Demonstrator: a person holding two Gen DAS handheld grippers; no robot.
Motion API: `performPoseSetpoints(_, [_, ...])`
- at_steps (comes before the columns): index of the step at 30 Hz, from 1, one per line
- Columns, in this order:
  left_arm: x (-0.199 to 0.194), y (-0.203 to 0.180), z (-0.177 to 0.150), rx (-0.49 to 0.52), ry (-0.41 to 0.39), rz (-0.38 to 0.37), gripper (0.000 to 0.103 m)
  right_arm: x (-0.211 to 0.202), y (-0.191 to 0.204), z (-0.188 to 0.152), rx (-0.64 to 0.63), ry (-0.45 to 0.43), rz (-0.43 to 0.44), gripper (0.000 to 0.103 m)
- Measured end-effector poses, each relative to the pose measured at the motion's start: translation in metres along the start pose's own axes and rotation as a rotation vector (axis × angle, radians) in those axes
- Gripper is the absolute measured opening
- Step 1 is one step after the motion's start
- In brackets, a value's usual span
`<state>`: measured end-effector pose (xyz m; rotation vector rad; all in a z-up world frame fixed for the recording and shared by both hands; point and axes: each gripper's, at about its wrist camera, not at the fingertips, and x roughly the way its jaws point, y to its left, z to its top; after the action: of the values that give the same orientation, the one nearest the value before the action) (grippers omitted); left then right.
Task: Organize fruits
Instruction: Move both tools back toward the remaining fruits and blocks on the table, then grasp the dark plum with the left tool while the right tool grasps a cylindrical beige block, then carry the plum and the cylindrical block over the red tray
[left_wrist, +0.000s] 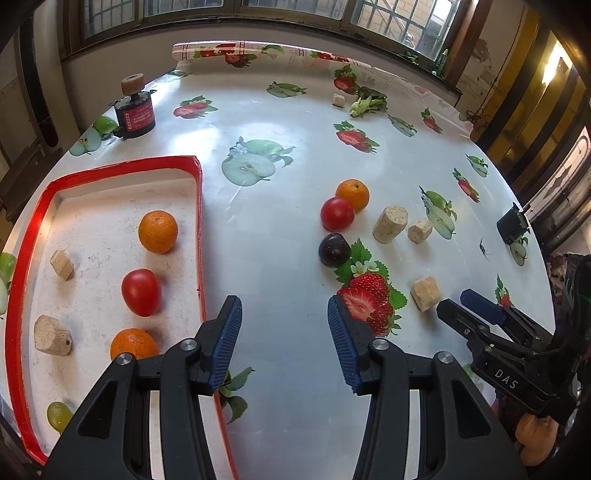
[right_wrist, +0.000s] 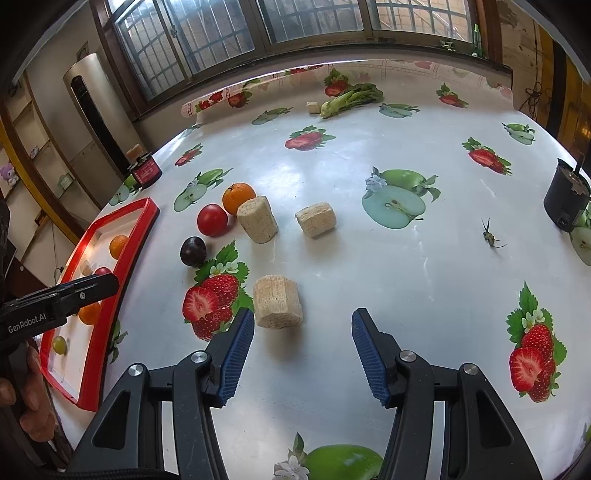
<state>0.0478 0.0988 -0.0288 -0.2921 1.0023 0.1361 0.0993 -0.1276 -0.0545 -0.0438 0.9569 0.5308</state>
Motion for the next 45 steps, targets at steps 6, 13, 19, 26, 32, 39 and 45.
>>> performPoseSetpoints(6, [0.018, -0.015, 0.009, 0.005, 0.03, -0.023, 0.046, 0.019, 0.018, 0.004, -0.063, 0.024, 0.013, 0.056])
performPoseSetpoints(13, [0.049, -0.032, 0.027, 0.022, 0.069, -0.025, 0.046, 0.025, 0.012, 0.004, -0.065, 0.019, 0.024, 0.034])
performPoseSetpoints(19, [0.074, -0.04, 0.032, 0.034, 0.057, 0.0, 0.046, 0.012, -0.001, 0.003, -0.039, -0.006, 0.022, 0.033])
performPoseSetpoints(26, [0.069, -0.041, 0.027, 0.071, 0.053, -0.033, 0.023, 0.007, -0.008, -0.001, -0.011, -0.008, 0.027, 0.033])
performPoseSetpoints(32, [0.046, -0.032, 0.01, 0.053, 0.016, -0.025, 0.023, 0.0, -0.004, -0.002, -0.009, -0.021, 0.026, 0.033])
performPoseSetpoints(39, [0.006, -0.027, -0.002, 0.076, -0.08, 0.03, 0.023, -0.007, 0.008, -0.005, -0.027, -0.033, 0.037, 0.033])
performPoseSetpoints(45, [-0.021, -0.014, -0.011, 0.071, -0.145, 0.071, 0.023, -0.016, 0.02, -0.005, -0.042, -0.051, 0.048, 0.033])
